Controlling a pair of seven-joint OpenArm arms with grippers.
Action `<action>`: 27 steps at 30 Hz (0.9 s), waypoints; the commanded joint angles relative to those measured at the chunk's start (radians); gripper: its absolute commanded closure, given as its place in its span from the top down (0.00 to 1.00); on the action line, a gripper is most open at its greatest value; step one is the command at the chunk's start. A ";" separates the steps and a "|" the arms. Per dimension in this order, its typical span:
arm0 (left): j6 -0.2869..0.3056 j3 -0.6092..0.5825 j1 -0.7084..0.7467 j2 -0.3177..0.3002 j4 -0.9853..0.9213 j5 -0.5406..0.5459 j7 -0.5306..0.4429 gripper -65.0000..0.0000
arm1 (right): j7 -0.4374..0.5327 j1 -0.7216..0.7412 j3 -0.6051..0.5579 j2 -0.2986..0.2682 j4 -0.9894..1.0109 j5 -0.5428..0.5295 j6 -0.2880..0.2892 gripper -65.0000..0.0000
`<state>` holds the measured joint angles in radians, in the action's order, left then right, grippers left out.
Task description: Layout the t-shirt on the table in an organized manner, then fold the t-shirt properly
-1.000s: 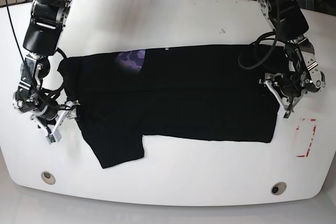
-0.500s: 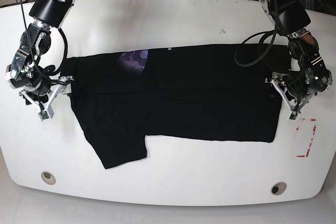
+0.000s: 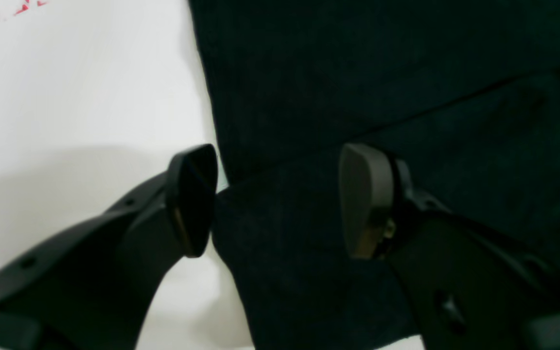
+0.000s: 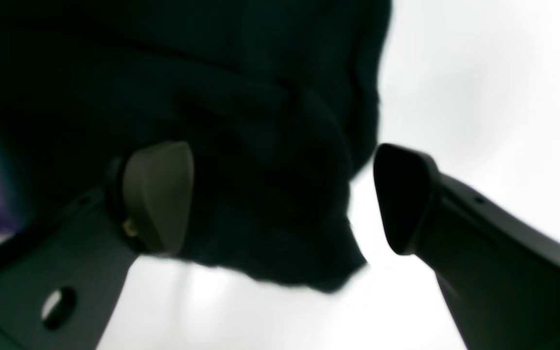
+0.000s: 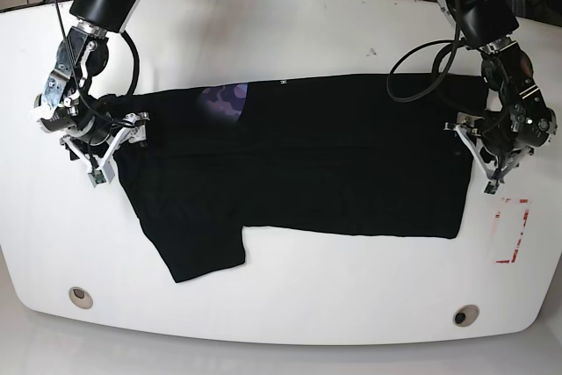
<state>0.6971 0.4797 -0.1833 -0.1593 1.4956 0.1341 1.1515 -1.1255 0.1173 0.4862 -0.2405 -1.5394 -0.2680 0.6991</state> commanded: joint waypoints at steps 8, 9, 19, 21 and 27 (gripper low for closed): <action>0.001 0.004 -0.022 -0.019 0.018 0.009 -0.018 0.55 | 0.057 0.020 0.006 -0.020 0.081 -0.007 -0.001 0.74; 0.001 0.004 -0.022 -0.019 0.018 0.009 -0.018 0.55 | 0.057 0.020 0.006 -0.021 0.084 -0.007 -0.001 0.69; 0.001 0.004 -0.020 -0.019 0.017 0.009 -0.018 0.55 | 0.052 -0.005 0.006 -0.021 0.037 -0.007 -0.001 0.12; 0.001 0.004 -0.020 -0.018 0.017 0.009 -0.018 0.55 | 0.049 -0.021 0.006 -0.020 -0.005 -0.007 -0.001 0.08; 0.001 0.004 -0.020 -0.018 0.017 0.009 -0.018 0.55 | 0.019 -0.083 0.006 -0.016 -0.143 -0.007 -0.001 0.09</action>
<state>0.6971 0.4835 -0.1829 -0.1669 1.4956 0.1345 1.1515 -1.1088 0.0345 0.4870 -0.2413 -1.6314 -0.2657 0.6983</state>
